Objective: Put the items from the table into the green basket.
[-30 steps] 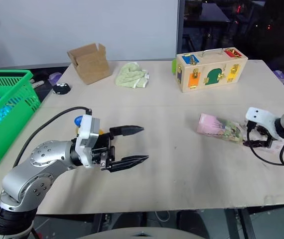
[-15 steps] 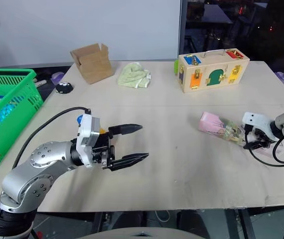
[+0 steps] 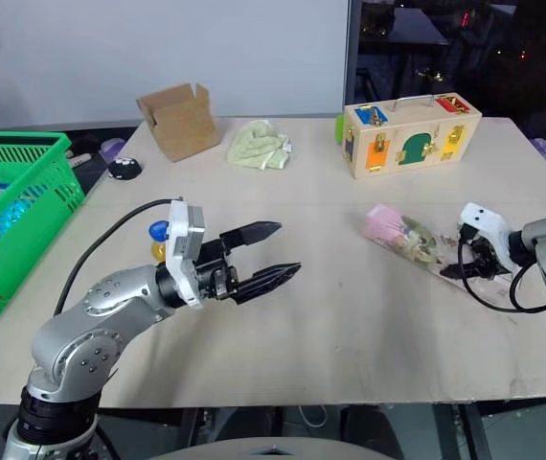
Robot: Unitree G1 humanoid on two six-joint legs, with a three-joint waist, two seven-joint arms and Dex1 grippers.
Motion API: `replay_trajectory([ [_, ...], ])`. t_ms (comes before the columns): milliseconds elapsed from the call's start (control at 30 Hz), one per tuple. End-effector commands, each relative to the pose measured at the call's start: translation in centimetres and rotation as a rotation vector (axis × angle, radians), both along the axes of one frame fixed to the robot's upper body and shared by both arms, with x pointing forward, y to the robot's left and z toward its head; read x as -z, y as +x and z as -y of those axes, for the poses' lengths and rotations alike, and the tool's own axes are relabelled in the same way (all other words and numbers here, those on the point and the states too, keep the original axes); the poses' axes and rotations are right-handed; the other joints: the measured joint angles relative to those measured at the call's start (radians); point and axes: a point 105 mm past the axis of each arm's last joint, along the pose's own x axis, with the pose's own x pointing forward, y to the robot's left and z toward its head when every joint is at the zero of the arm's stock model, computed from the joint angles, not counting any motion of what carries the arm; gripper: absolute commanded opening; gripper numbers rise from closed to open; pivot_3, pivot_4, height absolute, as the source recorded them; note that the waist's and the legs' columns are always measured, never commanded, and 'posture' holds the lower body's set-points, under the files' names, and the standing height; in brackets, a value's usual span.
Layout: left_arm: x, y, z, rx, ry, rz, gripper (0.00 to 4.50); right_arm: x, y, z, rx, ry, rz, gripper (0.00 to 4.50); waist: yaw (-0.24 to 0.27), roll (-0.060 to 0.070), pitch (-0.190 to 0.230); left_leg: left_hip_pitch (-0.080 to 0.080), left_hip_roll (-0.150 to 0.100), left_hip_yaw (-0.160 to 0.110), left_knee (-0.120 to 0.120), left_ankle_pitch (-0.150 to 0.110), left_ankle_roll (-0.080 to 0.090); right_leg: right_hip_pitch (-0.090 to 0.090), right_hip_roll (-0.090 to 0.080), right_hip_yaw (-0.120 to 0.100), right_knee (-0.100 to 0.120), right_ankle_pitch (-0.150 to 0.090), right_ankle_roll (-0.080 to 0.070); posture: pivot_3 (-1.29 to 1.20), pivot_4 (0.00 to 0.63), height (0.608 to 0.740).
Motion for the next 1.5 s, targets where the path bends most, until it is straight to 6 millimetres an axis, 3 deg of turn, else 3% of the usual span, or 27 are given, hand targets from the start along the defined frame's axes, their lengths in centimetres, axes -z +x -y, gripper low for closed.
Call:
replay_trajectory([
  [33,-0.5,0.3,0.0,0.005,0.001,0.013,4.50,-1.9,-0.1,0.2,0.009,0.004,0.069,3.19,0.000,0.000,0.000,0.000,0.000,0.000,0.000,0.000,0.000,0.000,0.000,0.000,0.000,0.000,0.000,0.05,0.000,0.740],
  [333,0.1,0.4,0.5,0.027,0.031,0.021,4.50,1.0,-0.9,1.4,-0.016,-0.156,0.051,3.19,-0.010,0.000,0.000,0.001,0.000,0.001,0.000,0.000,0.000,0.000,0.000,0.000,0.000,0.000,0.000,0.05,0.000,0.740],
  [500,0.5,0.3,0.1,0.027,0.037,0.007,4.50,1.2,-0.7,1.5,-0.016,-0.156,0.060,1.67,-0.010,-0.002,-0.001,0.001,0.000,0.001,0.001,0.000,0.000,0.001,0.000,0.000,-0.001,0.000,0.000,0.06,0.000,0.740],
  [700,1.1,0.3,-0.2,0.037,0.011,-0.043,4.50,-0.5,-0.1,0.3,0.046,0.012,0.084,1.67,-0.010,-0.003,-0.001,0.001,0.000,0.001,0.005,0.000,0.000,0.003,0.000,0.000,-0.001,0.002,0.004,0.06,0.000,0.740],
  [933,1.0,0.7,0.4,0.054,-0.099,-0.154,4.50,-4.5,-1.2,-3.7,0.074,0.403,0.091,1.67,-0.009,-0.002,-0.001,0.000,0.000,0.000,0.005,0.000,0.000,0.002,0.000,0.000,0.000,0.003,0.004,0.04,0.000,0.740],
  [1067,0.5,1.6,0.7,0.045,-0.195,-0.225,4.50,-7.5,-2.5,-8.0,0.014,0.616,0.143,1.67,-0.009,-0.002,-0.001,-0.002,0.000,-0.003,0.005,0.000,0.000,0.001,0.000,-0.001,0.000,0.002,0.004,0.03,0.000,0.740],
  [1333,-0.8,3.3,1.6,0.055,-0.347,-0.339,4.50,-10.1,-5.7,-17.2,-0.174,0.785,0.266,1.67,-0.011,-0.002,-0.001,-0.002,0.001,-0.003,0.005,0.000,0.000,0.001,0.003,0.000,0.000,0.002,0.005,0.00,0.000,0.740],
  [1500,-1.4,3.6,1.9,0.067,-0.375,-0.353,4.50,-10.5,-7.1,-19.7,-0.241,0.839,0.240,1.67,-0.011,-0.002,-0.001,-0.003,0.001,-0.003,0.005,0.000,0.000,0.000,0.004,0.000,-0.001,0.002,0.005,0.00,0.000,0.740],
])
